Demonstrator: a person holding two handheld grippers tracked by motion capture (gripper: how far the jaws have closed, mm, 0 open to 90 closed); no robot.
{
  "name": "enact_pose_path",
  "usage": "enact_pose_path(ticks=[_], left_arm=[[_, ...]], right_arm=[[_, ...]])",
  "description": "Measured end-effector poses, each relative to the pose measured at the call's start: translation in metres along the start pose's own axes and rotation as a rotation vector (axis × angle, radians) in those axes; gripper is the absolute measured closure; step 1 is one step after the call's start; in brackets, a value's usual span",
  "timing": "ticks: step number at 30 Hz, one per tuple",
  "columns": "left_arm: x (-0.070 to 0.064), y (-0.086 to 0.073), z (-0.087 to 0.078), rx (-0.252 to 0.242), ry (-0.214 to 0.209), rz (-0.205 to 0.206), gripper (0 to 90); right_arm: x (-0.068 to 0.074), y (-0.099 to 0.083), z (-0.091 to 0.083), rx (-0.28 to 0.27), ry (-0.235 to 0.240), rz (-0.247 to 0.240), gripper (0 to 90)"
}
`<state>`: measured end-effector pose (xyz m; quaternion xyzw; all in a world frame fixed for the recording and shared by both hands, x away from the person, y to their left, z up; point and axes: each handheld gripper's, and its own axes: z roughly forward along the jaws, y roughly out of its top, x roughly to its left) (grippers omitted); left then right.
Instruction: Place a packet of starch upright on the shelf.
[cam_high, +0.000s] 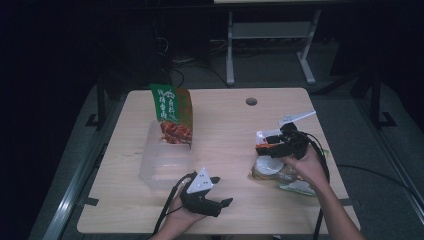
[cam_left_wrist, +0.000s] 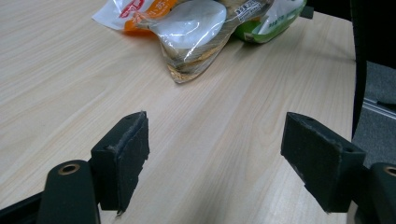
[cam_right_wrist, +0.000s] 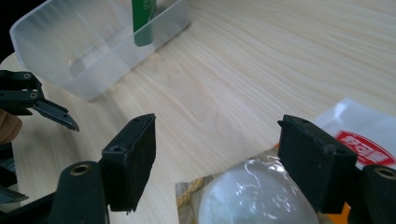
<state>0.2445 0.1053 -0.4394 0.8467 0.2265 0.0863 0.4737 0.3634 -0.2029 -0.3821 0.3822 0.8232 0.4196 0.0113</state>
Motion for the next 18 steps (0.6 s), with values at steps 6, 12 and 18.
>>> enact_pose_path(ticks=[6, 12, 18], left_arm=[[-0.003, 0.007, 0.010, 0.013, -0.017, 0.006, 27.2], [-0.004, 0.012, 0.020, 0.037, -0.008, 0.024, 32.2], [0.005, 0.022, 0.029, 0.028, -0.004, -0.002, 37.8]], right_arm=[[-0.010, -0.010, -0.016, 0.018, -0.078, 0.027, 29.5], [-0.023, -0.022, -0.027, 0.035, -0.125, 0.070, 29.3], [-0.028, -0.029, -0.034, 0.046, -0.130, 0.095, 29.1]])
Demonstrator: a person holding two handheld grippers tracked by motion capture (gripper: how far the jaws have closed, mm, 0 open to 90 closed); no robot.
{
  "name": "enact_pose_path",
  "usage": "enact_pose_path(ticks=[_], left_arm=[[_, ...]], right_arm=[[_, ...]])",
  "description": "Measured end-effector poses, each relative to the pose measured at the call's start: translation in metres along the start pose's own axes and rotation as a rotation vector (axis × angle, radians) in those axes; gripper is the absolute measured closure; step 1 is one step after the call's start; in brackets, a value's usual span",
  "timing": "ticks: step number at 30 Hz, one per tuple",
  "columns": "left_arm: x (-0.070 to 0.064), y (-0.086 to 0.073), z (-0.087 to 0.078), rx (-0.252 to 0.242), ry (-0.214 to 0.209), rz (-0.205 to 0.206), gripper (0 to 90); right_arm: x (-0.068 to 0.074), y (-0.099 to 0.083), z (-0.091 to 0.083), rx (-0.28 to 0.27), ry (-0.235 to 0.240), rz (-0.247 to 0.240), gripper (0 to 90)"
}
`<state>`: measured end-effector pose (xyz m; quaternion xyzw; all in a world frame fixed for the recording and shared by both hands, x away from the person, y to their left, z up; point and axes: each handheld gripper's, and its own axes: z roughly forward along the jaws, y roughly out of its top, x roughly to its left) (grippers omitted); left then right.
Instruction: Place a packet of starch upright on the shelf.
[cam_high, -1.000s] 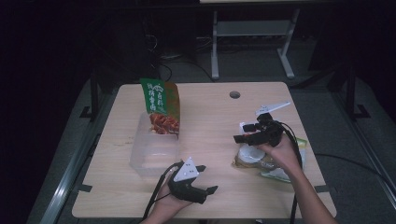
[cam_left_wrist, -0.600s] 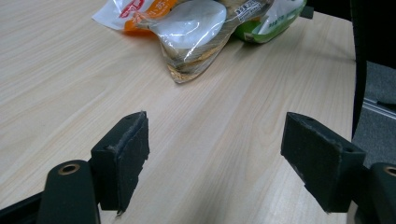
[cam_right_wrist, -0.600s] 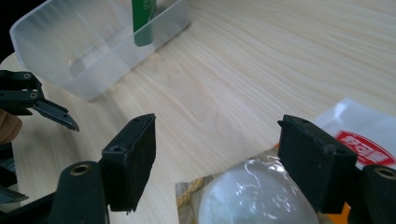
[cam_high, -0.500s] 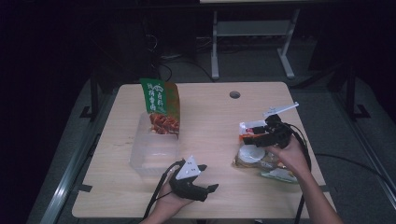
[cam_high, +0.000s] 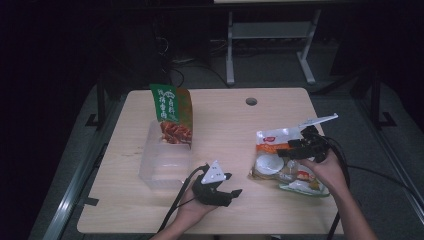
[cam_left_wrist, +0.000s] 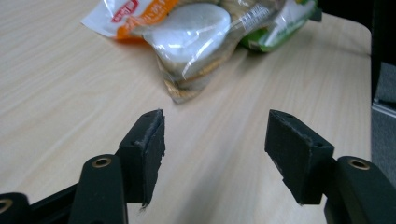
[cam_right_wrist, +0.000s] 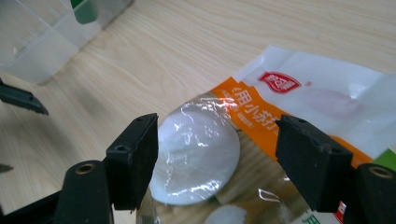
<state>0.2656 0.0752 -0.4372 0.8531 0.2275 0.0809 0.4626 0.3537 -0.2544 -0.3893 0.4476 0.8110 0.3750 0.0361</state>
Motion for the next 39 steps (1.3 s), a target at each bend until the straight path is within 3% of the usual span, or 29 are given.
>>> enact_pose_path(ticks=[3, 12, 15, 21, 26, 33, 39], left_arm=[[0.001, 0.008, 0.007, -0.013, 0.001, -0.005, 40.5], [0.002, 0.026, 0.033, 0.026, -0.012, 0.021, 48.3], [0.004, 0.028, 0.039, 0.016, -0.039, -0.006, 48.1], [0.008, 0.030, 0.049, 0.026, -0.039, -0.018, 48.0], [0.010, 0.033, 0.057, 0.030, -0.046, -0.014, 53.7], [0.015, 0.040, 0.070, 0.048, -0.050, -0.020, 54.7], [0.019, 0.041, 0.082, 0.067, -0.054, -0.037, 54.4]], right_arm=[[-0.003, -0.002, -0.002, 0.006, -0.015, -0.002, 28.9], [-0.010, -0.008, -0.015, 0.003, -0.051, 0.010, 28.2], [-0.014, -0.012, -0.018, -0.010, -0.052, 0.024, 28.1], [-0.020, -0.019, -0.023, 0.000, -0.072, 0.032, 28.0], [-0.025, -0.023, -0.023, 0.005, -0.080, 0.044, 27.3], [-0.030, -0.025, -0.020, 0.019, -0.077, 0.060, 28.6], [-0.036, -0.026, -0.012, 0.041, -0.064, 0.105, 26.6]])
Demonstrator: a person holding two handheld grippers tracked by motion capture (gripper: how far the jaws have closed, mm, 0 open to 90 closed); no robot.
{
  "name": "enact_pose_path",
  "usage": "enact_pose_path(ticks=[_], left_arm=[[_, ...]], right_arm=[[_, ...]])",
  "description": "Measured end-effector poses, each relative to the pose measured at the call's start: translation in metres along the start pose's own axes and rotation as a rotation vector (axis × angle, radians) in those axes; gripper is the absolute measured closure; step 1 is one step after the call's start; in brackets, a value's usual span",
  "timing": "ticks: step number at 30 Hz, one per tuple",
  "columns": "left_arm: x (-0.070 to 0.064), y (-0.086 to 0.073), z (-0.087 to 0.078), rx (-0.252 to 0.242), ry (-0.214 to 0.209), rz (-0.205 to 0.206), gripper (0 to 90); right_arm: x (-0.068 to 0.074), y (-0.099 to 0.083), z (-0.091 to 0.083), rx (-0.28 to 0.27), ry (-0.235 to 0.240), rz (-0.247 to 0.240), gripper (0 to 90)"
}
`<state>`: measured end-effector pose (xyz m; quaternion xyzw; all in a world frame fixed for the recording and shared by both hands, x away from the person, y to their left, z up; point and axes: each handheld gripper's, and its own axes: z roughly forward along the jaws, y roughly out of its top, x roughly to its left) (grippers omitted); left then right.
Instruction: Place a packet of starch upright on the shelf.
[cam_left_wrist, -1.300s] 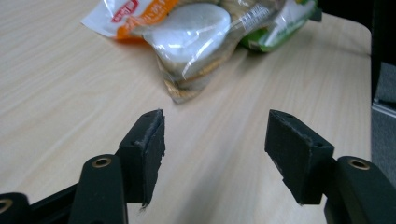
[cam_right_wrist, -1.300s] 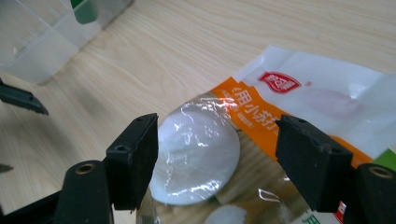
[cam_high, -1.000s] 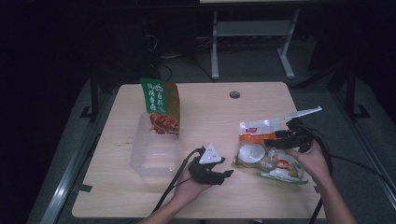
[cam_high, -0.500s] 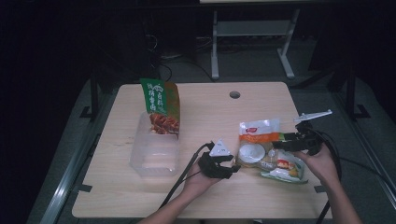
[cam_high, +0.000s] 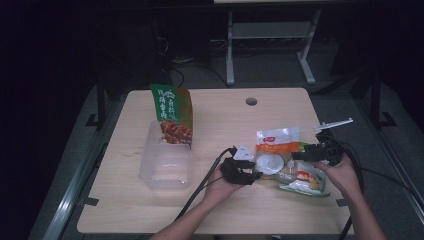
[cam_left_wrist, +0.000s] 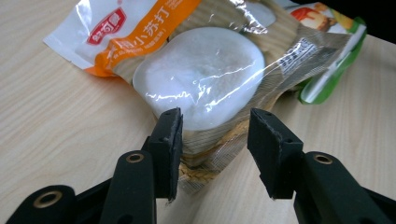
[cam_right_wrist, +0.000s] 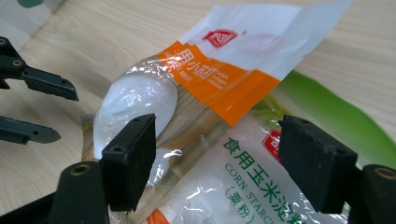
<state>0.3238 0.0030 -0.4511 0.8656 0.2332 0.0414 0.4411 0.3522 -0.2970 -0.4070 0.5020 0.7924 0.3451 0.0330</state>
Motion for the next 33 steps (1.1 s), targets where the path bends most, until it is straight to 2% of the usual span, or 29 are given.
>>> enact_pose_path(ticks=[4, 7, 9, 11, 14, 16, 18, 20, 22, 25, 28, 31, 32, 33], left_arm=[[0.001, -0.001, 0.004, 0.024, 0.005, 0.007, 54.6], [0.002, -0.001, 0.006, 0.030, 0.007, 0.001, 54.5], [0.002, -0.002, 0.008, 0.043, 0.005, -0.011, 54.1], [0.000, -0.002, 0.008, 0.053, 0.008, 0.001, 54.1], [0.000, -0.003, 0.009, 0.056, 0.001, -0.008, 53.7], [0.000, -0.002, 0.009, 0.061, 0.000, -0.003, 53.7], [0.000, -0.003, 0.007, 0.060, 0.005, 0.008, 53.9], [0.001, -0.002, 0.005, 0.054, 0.005, 0.002, 54.0], [0.004, -0.001, 0.002, 0.051, 0.008, -0.002, 54.0], [0.007, -0.002, 0.001, 0.047, 0.013, -0.030, 52.2], [0.009, -0.002, -0.001, 0.063, 0.029, -0.016, 49.6], [0.010, -0.003, -0.001, 0.063, 0.030, -0.022, 46.0], [0.009, -0.003, 0.000, 0.058, 0.023, -0.044, 44.6], [0.009, -0.003, 0.001, 0.055, 0.019, -0.052, 43.1]], right_arm=[[-0.002, 0.000, 0.008, 0.021, -0.004, -0.001, 25.7], [-0.004, 0.001, 0.015, 0.051, 0.004, 0.019, 25.6], [-0.004, 0.002, 0.018, 0.046, 0.019, 0.026, 26.5], [-0.003, 0.003, 0.022, 0.055, 0.030, 0.028, 27.9], [-0.003, 0.003, 0.028, 0.070, 0.057, 0.041, 32.2], [-0.003, 0.002, 0.031, 0.074, 0.079, 0.063, 36.6], [-0.006, 0.002, 0.032, 0.056, 0.098, 0.092, 45.6], [-0.006, 0.003, 0.032, 0.046, 0.112, 0.099, 51.3], [-0.004, 0.004, 0.033, 0.048, 0.110, 0.085, 55.6], [-0.004, 0.006, 0.033, 0.058, 0.116, 0.086, 65.7], [-0.004, 0.007, 0.033, 0.067, 0.142, 0.101, 76.9], [0.000, 0.008, 0.031, 0.067, 0.146, 0.074, 85.1], [0.001, 0.008, 0.031, 0.061, 0.149, 0.052, 88.9], [0.004, 0.009, 0.030, 0.057, 0.142, 0.033, 89.1]])
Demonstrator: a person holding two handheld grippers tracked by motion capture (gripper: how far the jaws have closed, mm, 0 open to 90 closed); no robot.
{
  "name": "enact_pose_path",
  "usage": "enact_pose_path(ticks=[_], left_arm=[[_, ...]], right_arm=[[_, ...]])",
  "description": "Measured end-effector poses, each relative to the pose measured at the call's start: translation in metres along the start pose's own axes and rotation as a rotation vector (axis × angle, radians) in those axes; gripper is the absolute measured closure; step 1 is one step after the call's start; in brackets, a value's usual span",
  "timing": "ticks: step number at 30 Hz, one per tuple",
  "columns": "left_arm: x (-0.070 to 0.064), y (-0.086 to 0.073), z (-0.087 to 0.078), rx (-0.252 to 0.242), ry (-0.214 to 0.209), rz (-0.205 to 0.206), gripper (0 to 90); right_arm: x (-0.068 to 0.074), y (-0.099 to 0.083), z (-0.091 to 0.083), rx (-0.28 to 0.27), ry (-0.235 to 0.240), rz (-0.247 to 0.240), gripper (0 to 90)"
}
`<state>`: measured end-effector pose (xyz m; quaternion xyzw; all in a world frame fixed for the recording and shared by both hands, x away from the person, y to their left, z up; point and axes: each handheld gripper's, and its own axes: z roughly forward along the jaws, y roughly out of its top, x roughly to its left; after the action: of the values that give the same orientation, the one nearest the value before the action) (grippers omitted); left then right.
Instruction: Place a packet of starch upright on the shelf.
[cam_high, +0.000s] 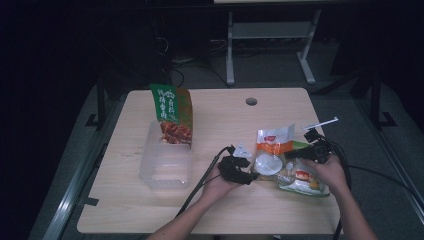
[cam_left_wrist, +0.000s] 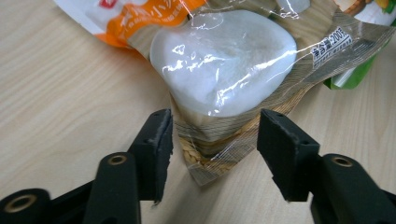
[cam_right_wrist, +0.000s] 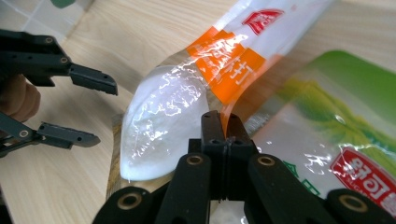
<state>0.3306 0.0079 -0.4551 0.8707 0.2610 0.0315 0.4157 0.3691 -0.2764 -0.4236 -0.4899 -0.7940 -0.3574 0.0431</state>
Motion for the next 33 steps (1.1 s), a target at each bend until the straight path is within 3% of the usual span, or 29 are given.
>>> enact_pose_path(ticks=[3, 9, 12, 16, 19, 21, 25, 28, 30, 31, 32, 33], left_arm=[[0.001, 0.000, -0.001, -0.001, -0.004, 0.004, 39.9], [0.008, 0.001, -0.007, -0.046, -0.012, -0.039, 34.2], [0.009, 0.001, -0.010, -0.070, 0.044, -0.041, 24.5], [0.013, 0.000, -0.009, -0.083, -0.008, -0.087, 25.3], [0.014, 0.001, -0.006, -0.084, -0.055, -0.091, 29.1], [0.015, 0.002, -0.005, -0.105, -0.091, -0.114, 30.8], [0.019, 0.007, -0.006, -0.125, -0.141, -0.158, 32.8], [0.017, 0.014, -0.008, -0.149, -0.184, -0.144, 47.1], [0.016, 0.016, -0.008, -0.133, -0.184, -0.137, 52.1], [0.016, 0.014, -0.007, -0.141, -0.205, -0.150, 56.9], [0.014, 0.013, -0.008, -0.143, -0.196, -0.157, 60.6], [0.013, 0.011, -0.008, -0.143, -0.184, -0.137, 64.9]], right_arm=[[0.010, 0.000, -0.003, -0.015, -0.032, -0.046, 89.5], [0.028, -0.005, -0.014, -0.092, -0.036, -0.118, 89.7], [0.040, -0.012, -0.020, -0.145, -0.031, -0.197, 89.6], [0.050, -0.020, -0.024, -0.169, -0.058, -0.265, 89.5], [0.052, -0.024, -0.027, -0.202, -0.009, -0.314, 89.4], [0.054, -0.026, -0.029, -0.216, 0.029, -0.332, 89.4], [0.061, -0.026, -0.030, -0.212, 0.045, -0.383, 89.3], [0.064, -0.026, -0.030, -0.204, 0.040, -0.393, 89.4], [0.065, -0.026, -0.028, -0.197, 0.044, -0.394, 89.4], [0.066, -0.026, -0.027, -0.197, 0.040, -0.396, 89.4], [0.067, -0.026, -0.026, -0.194, 0.036, -0.399, 89.4], [0.068, -0.026, -0.025, -0.188, 0.036, -0.400, 89.4]])
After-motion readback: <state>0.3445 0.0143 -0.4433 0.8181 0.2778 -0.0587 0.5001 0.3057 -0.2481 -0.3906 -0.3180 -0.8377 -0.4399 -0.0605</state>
